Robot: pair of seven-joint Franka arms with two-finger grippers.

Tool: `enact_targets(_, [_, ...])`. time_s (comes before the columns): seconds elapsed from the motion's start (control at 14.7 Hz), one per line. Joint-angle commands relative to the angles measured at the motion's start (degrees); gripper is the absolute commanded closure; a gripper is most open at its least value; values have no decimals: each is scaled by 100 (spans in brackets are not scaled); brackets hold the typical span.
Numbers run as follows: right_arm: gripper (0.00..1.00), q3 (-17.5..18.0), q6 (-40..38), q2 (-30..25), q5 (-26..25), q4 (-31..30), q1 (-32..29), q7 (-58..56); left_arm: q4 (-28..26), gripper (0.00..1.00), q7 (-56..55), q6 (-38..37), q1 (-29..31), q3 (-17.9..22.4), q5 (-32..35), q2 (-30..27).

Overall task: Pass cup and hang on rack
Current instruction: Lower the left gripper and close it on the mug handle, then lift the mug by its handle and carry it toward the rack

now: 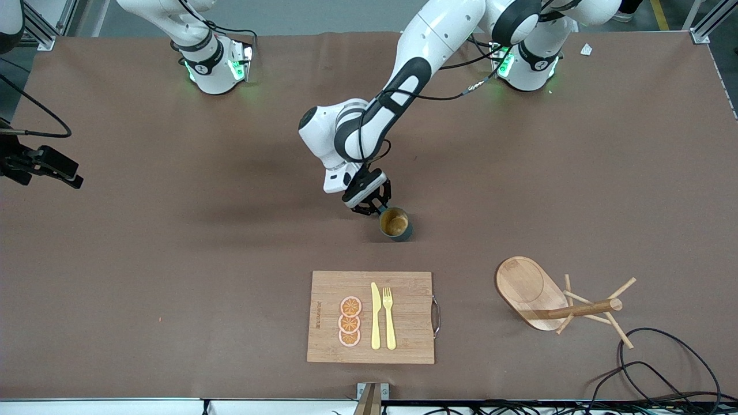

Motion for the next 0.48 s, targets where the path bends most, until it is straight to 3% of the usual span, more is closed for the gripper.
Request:
enact_targets(0.0, [0, 25, -30, -138, -113, -69, 3, -33, 18, 96, 40, -128, 43, 7, -50, -261])
enact_targets(0.41, [0, 25, -65, -147, -113, -69, 3, -33, 36, 96, 584, -119, 596, -37, -779, -1078])
